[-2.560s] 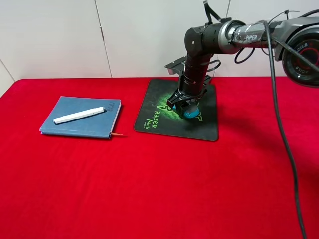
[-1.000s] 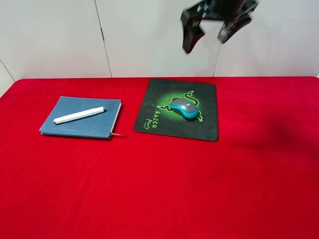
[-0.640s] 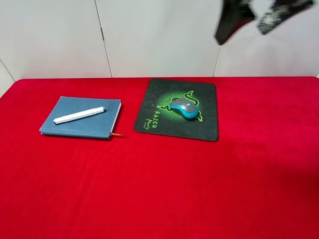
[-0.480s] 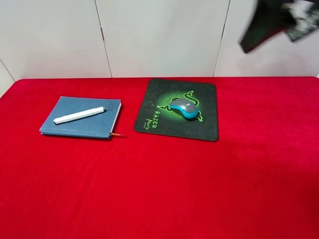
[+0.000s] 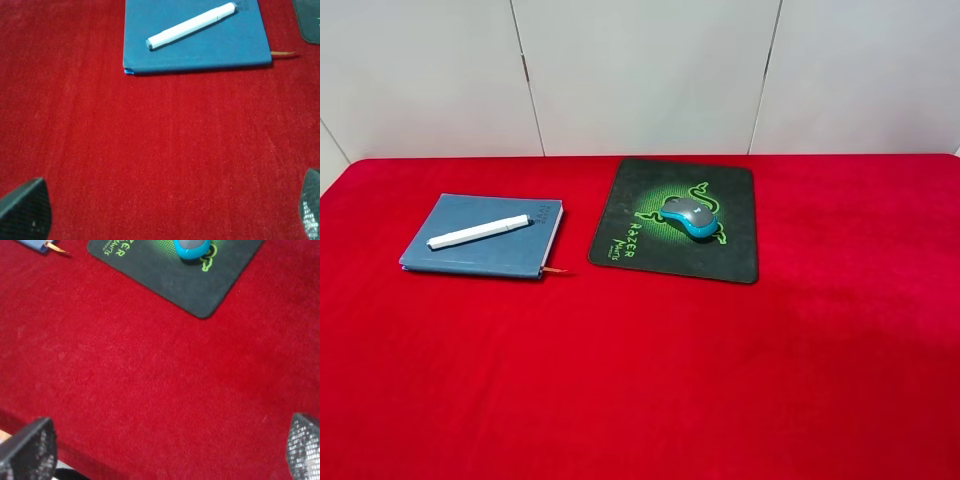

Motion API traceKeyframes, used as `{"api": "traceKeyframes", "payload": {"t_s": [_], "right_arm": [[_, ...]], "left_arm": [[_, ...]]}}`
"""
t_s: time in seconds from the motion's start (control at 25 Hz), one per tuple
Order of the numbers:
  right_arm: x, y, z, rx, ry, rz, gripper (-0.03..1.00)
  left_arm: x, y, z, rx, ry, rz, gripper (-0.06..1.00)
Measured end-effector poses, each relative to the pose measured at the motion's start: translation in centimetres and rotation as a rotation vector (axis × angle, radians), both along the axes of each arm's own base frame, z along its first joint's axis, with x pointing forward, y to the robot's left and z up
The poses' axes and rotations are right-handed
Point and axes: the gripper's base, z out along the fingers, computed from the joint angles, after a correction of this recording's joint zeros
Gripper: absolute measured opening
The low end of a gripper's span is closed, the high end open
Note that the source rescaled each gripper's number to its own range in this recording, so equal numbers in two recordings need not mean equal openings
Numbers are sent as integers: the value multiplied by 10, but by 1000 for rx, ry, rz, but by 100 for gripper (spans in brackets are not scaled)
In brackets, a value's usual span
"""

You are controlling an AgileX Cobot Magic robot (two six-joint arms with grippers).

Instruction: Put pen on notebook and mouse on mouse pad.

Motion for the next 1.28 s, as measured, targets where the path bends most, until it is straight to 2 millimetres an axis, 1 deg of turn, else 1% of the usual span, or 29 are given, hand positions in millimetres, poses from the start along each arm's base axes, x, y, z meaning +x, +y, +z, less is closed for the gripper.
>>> {"api": "traceKeyframes", "payload": {"t_s": [0.16,0.24,0.44,0.48,0.56,0.64,1.28], "right_arm": [[-28,-17,-28,22,-51,-93,100],[-38,-22,-43,36,-88,-151,100],[-52,-27,-78,50,-223,-268,100],[-54,-28,-82,48,-249,-282,100],[-60,-29,-85,53,-315,-317,100],[-63,-29,-85,51,-340,-346,100],[-62,-29,-86,47,-344,-357,100]], "left_arm": [[0,0,0,0,0,0,100],[0,0,0,0,0,0,100],[0,0,0,0,0,0,100],[0,0,0,0,-1,0,100],[0,0,0,0,-2,0,100],[0,0,0,0,-4,0,100],[0,0,0,0,-6,0,100]]}}
